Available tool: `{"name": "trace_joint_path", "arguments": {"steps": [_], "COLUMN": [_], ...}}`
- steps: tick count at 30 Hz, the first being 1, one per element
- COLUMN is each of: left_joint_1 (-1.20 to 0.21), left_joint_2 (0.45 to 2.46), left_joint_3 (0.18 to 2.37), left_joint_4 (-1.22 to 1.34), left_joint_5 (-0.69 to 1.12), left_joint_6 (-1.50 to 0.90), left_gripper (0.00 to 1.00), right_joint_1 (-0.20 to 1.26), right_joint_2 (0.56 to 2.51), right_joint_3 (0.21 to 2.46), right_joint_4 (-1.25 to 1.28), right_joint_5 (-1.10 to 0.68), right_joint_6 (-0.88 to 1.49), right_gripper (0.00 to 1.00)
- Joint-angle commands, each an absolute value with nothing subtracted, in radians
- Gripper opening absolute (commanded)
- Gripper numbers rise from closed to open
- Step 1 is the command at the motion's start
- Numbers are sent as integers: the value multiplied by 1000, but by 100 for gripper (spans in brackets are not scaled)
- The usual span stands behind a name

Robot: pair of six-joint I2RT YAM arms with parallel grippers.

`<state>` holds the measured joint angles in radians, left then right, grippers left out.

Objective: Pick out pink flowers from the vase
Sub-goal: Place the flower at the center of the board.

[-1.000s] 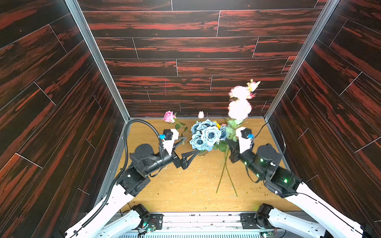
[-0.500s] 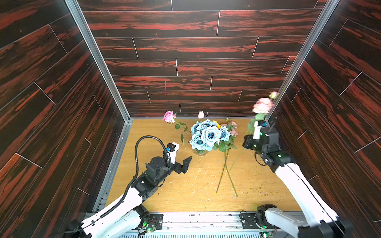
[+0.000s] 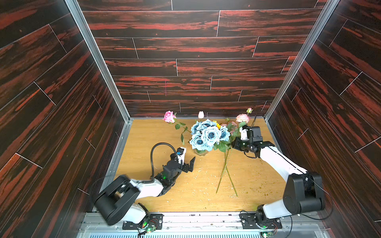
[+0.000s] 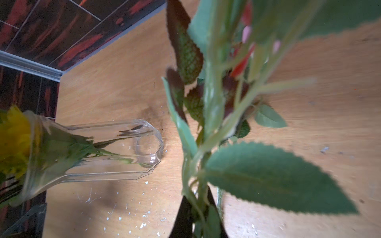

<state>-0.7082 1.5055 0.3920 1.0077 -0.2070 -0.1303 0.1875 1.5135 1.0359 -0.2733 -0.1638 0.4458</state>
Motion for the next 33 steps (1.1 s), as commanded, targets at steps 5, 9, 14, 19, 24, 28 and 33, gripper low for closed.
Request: {"name": "trace_joint_path", "arguments": {"steps": [5,9,14,19,24,28,33], "left_joint_1": [-719,-726,-731,-746,-760,-762,-762], "left_joint_2": [1731,1846,1916,1975,2049,2093,2132], "left_joint_3": [511,571,648,722,807,858,904], "left_joint_4": [1325,1408,1410,1410,1410,1410,1410], "left_joint_5": [-228,-258,-267,-346,-421,-475,-512], "left_joint_6": [-133,-141,-125,-102,-93,-97,-98], "left_gripper": [99,100,100,100,100,100,97], "right_joint_1": [184,185,185,185,185,185,185], "right_joint_2": [1599,1655,1703,1704,1686,1676,1674], "right_joint_3": [1076,1120,1091,1041,1031,1033,1032], "right_joint_4": [-241,-297,-284,-262,-274,-281,-273], "right_joint_5": [-225,-223,-257,-267,-259,-263,-276], "right_joint_6": [461,437,437,435,425,422,423], "right_gripper": [0,0,0,0,0,15,22]}}
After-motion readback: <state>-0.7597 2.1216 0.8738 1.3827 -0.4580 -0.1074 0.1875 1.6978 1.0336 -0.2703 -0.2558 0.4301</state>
